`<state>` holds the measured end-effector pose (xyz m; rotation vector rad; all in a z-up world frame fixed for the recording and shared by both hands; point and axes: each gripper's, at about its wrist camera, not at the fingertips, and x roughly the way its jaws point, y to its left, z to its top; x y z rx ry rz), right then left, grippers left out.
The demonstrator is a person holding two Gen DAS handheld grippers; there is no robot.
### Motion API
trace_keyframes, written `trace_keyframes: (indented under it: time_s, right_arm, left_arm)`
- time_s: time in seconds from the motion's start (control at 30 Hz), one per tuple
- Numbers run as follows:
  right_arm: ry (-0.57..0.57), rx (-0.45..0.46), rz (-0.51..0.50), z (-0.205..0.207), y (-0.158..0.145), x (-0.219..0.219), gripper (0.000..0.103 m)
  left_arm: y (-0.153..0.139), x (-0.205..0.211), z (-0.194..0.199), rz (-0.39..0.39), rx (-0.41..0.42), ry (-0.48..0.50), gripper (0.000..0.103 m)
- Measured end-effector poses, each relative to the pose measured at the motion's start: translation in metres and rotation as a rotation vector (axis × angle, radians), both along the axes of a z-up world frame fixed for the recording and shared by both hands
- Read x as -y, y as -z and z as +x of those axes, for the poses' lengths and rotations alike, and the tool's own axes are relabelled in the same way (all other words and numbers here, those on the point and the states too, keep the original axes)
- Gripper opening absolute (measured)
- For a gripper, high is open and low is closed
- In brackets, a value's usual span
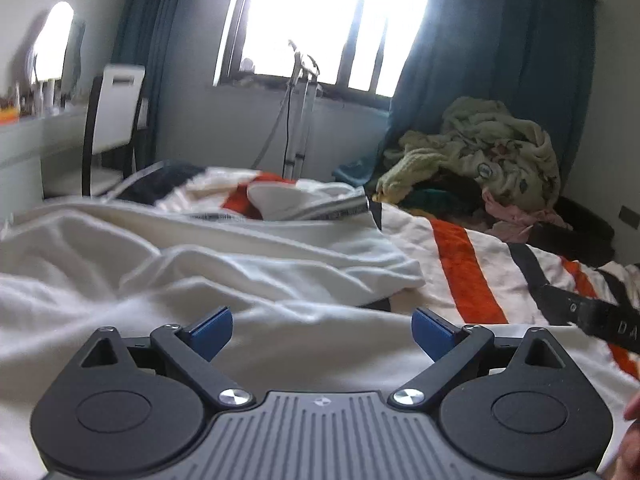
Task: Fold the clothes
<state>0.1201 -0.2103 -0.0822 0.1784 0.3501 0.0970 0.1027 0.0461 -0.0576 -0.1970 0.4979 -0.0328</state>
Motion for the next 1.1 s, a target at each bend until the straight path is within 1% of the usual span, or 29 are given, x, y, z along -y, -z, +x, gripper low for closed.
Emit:
trace_keyframes:
  time_s: [0.03, 0.27, 0.4, 0.53, 0.63, 0.77, 0.87, 0.97, 1.03, 1.1]
  right_arm:
    - [-0.006, -0.001, -0.004, 0.001, 0.001, -0.002, 0.075]
    - [0.004, -0.001, -0.018, -0.002, 0.001, -0.005, 0.075]
    - [0.031, -0.007, -0.031, -0.002, 0.006, -0.007, 0.075]
    - [0.053, -0.031, 0.003, -0.002, 0.007, -0.001, 0.075]
    - [0.115, -0.028, 0.011, -0.001, 0.004, 0.004, 0.075]
    - [0.205, -0.051, 0.027, -0.003, -0.001, 0.017, 0.074]
    - [0.263, -0.063, 0.099, -0.012, -0.006, 0.031, 0.076]
    - [0.262, -0.051, 0.124, -0.015, -0.011, 0.037, 0.076]
    - [0.260, -0.034, 0.133, -0.018, -0.015, 0.041, 0.076]
    - [0.258, -0.026, 0.157, -0.018, -0.015, 0.046, 0.076]
  left_arm:
    - [0.000, -0.001, 0.000, -0.013, -0.008, -0.003, 0.097]
    - [0.002, -0.001, -0.004, 0.005, -0.002, -0.007, 0.097]
    - [0.005, -0.001, -0.004, 0.010, -0.009, -0.011, 0.097]
    - [0.009, 0.000, -0.007, 0.020, -0.023, -0.016, 0.097]
    - [0.014, 0.002, -0.006, 0.037, -0.036, -0.014, 0.097]
    - [0.021, 0.008, -0.004, 0.067, -0.044, -0.010, 0.097]
    - [0.031, 0.014, -0.001, 0.089, -0.067, -0.001, 0.097]
    - [0.042, 0.021, 0.009, 0.103, -0.106, 0.014, 0.097]
    - [0.045, 0.029, 0.021, 0.118, -0.114, 0.021, 0.097]
    - [0.044, 0.038, 0.040, 0.150, -0.114, 0.032, 0.097]
